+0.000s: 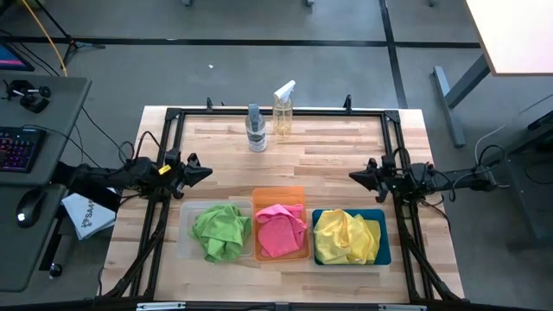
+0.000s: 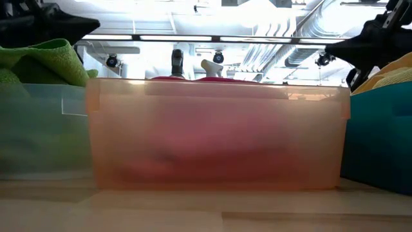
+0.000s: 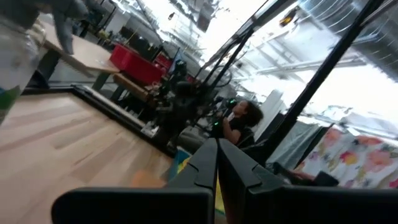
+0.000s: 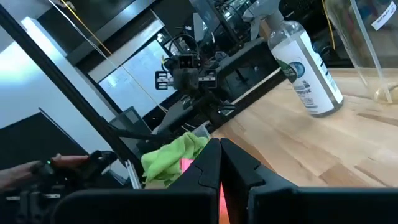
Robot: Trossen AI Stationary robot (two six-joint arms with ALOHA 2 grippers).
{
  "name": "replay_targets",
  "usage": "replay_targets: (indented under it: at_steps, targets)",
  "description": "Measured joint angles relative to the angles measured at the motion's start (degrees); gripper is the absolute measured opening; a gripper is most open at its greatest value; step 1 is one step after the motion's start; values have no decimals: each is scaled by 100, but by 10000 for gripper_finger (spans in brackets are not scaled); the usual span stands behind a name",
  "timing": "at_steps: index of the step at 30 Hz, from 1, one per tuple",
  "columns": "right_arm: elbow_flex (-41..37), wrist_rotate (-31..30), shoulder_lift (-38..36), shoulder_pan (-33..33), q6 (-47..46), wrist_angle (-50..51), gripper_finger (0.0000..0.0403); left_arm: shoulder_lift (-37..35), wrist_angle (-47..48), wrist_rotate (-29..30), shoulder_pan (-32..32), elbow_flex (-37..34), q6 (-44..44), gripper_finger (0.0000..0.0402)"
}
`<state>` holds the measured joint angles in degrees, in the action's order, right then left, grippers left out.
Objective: Sort microfiber towel by color & place in baskets
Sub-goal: Return to Home Position
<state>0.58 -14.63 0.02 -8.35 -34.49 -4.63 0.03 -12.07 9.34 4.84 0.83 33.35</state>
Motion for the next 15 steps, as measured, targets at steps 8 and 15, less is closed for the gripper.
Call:
replay_targets:
  at_steps: [8, 15]
  targets:
    - [-2, 15, -3, 6, 1, 30, 0, 22, 1044, -49, -26, -3, -1, 1]
    - [-2, 17, 41, 6, 1, 141, 0, 16, 1058, -163, -26, -1, -1, 1]
